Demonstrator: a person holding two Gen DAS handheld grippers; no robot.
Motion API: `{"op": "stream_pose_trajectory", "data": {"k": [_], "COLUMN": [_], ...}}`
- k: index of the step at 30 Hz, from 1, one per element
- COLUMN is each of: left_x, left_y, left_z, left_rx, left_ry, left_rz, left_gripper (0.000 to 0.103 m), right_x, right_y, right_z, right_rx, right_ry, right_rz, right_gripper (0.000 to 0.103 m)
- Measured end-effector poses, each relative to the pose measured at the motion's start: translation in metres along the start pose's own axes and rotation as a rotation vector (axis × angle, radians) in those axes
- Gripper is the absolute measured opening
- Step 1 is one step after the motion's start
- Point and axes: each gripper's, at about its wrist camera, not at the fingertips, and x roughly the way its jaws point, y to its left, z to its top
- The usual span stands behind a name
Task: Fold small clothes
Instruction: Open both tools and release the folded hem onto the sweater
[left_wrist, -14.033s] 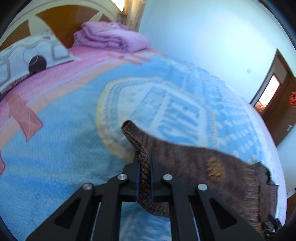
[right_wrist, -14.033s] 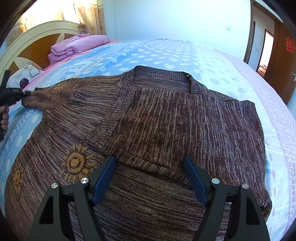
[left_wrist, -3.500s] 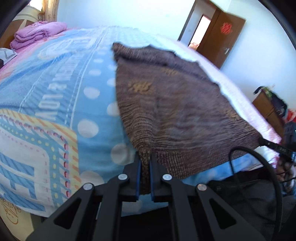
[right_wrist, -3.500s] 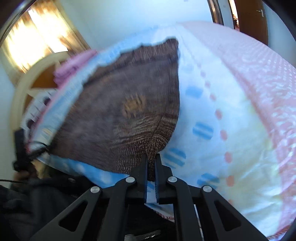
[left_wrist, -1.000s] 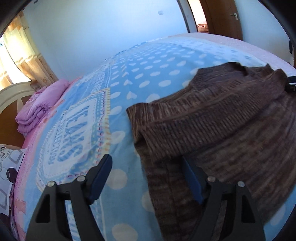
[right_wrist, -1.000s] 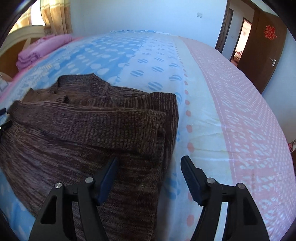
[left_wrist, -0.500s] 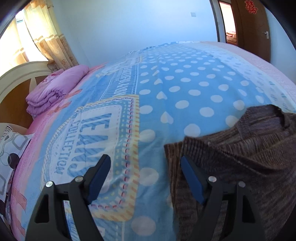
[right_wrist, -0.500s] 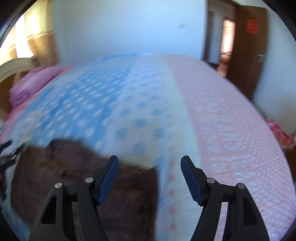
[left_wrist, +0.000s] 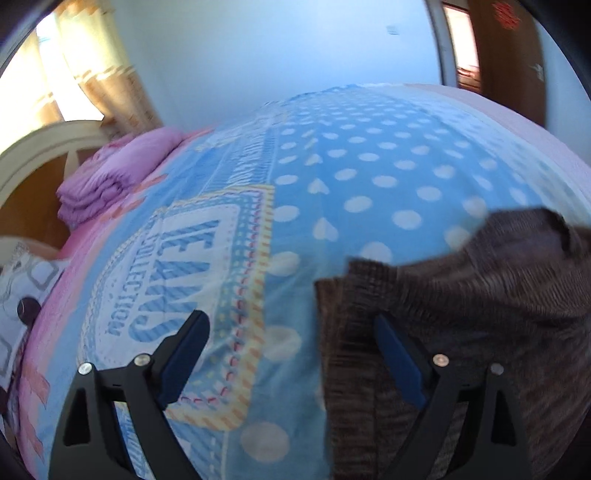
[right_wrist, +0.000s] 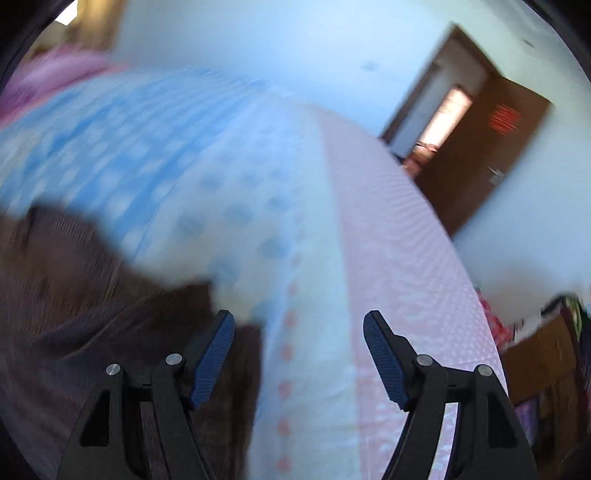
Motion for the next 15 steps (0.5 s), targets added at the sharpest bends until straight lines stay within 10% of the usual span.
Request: {"op": "stream_pose_trajectory", "data": {"k": [9, 15], "left_x": [-0.004, -0.027], "left_y": [0.019, -0.039], "left_z": [-0.013, -0.014], "left_rx": [-0.008, 0.212], "left_ry": [0.012, -0.050], "left_rz": [0.051, 0.028], "left_gripper": [0.094, 0.095], "right_x": [-0.017, -0.019], "right_y": [0.006, 0.109], "right_z": [-0.027, -0.054], "right_rx": [-0.069, -0.474], "right_ry": [0.074, 0.126], "right_rz": [0.190, 0.177], "right_gripper": [0.073, 0.073]}}
